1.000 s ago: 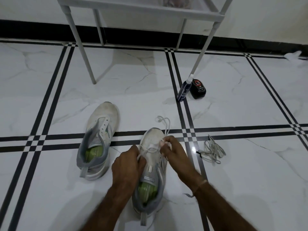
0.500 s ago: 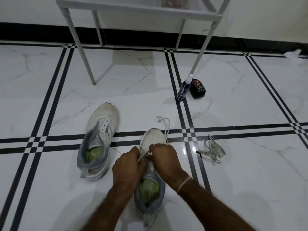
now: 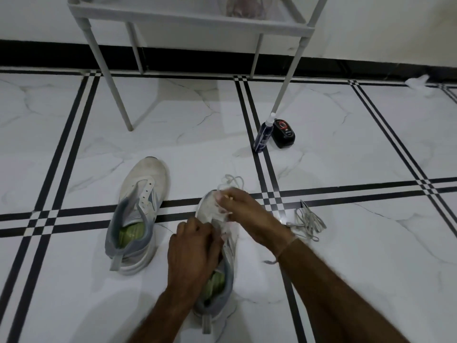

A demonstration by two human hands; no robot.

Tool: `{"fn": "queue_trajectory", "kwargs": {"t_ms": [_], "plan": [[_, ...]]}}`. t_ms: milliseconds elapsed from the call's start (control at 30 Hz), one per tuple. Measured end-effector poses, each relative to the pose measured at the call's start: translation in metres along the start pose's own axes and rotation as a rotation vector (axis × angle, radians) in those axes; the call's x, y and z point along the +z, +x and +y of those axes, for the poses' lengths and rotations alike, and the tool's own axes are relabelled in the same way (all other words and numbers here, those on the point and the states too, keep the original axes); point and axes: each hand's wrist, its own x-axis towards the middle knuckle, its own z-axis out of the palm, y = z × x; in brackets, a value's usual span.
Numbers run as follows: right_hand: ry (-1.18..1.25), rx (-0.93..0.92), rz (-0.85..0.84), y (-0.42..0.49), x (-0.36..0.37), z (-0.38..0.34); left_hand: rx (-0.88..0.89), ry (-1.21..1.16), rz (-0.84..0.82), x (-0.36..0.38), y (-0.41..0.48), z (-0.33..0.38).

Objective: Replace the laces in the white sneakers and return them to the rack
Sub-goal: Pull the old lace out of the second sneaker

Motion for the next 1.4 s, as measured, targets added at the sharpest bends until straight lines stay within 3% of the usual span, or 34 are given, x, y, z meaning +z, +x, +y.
{"fn": "queue_trajectory", "kwargs": {"t_ms": [100, 200, 267, 333, 467, 533, 633, 667, 733, 900, 967, 1100, 1233, 1333, 1400], "plan": [[0.122, -0.067, -0.123, 0.013, -0.008, -0.014, -0.105, -0.047, -0.119, 0.004, -0.001, 0.003], [-0.418, -0.314, 0.169, 0.021, -0.024, 0.002, -0.158, -0.002, -0.265, 0.004, 0.001, 0.008], [-0.729, -0.392, 0.232, 0.018, -0.031, 0.031, -0.178, -0.002, -0.279, 0.005, 0.002, 0.01], [-0.915, -0.412, 0.164, 0.005, -0.028, 0.06, -0.196, -0.031, -0.236, 0.008, 0.001, 0.01], [-1.101, -0.561, 0.305, 0.0, -0.018, 0.087, -0.207, -0.073, -0.169, 0.013, -0.002, 0.01], [-0.743, -0.499, 0.359, -0.005, -0.02, 0.079, -0.212, -0.048, -0.157, 0.014, -0.004, 0.005], [0.169, -0.274, 0.467, -0.019, -0.038, 0.051, -0.246, -0.051, -0.134, 0.012, -0.002, -0.005], [0.368, -0.233, 0.495, -0.023, -0.045, 0.042, -0.25, -0.068, -0.115, 0.012, -0.001, -0.008], [0.504, -0.185, 0.479, -0.022, -0.051, 0.034, -0.249, -0.09, -0.098, 0.013, 0.0, -0.011], [0.468, -0.113, 0.345, -0.009, -0.018, 0.033, -0.23, -0.1, -0.112, 0.014, 0.0, -0.008], [0.27, -0.146, 0.373, -0.004, -0.006, 0.039, -0.225, -0.096, -0.117, 0.014, 0.0, -0.008], [-0.552, -0.406, 0.227, 0.002, 0.003, 0.061, -0.221, -0.115, -0.112, 0.015, 0.0, -0.009], [-0.984, -0.524, 0.153, 0.01, 0.0, 0.075, -0.216, -0.111, -0.108, 0.017, 0.0, -0.009], [-1.136, -0.551, 0.202, 0.017, 0.0, 0.078, -0.197, -0.072, -0.135, 0.018, 0.0, -0.01], [-1.008, -0.565, 0.261, 0.012, 0.002, 0.071, -0.193, -0.064, -0.137, 0.018, 0.0, -0.012]]}}
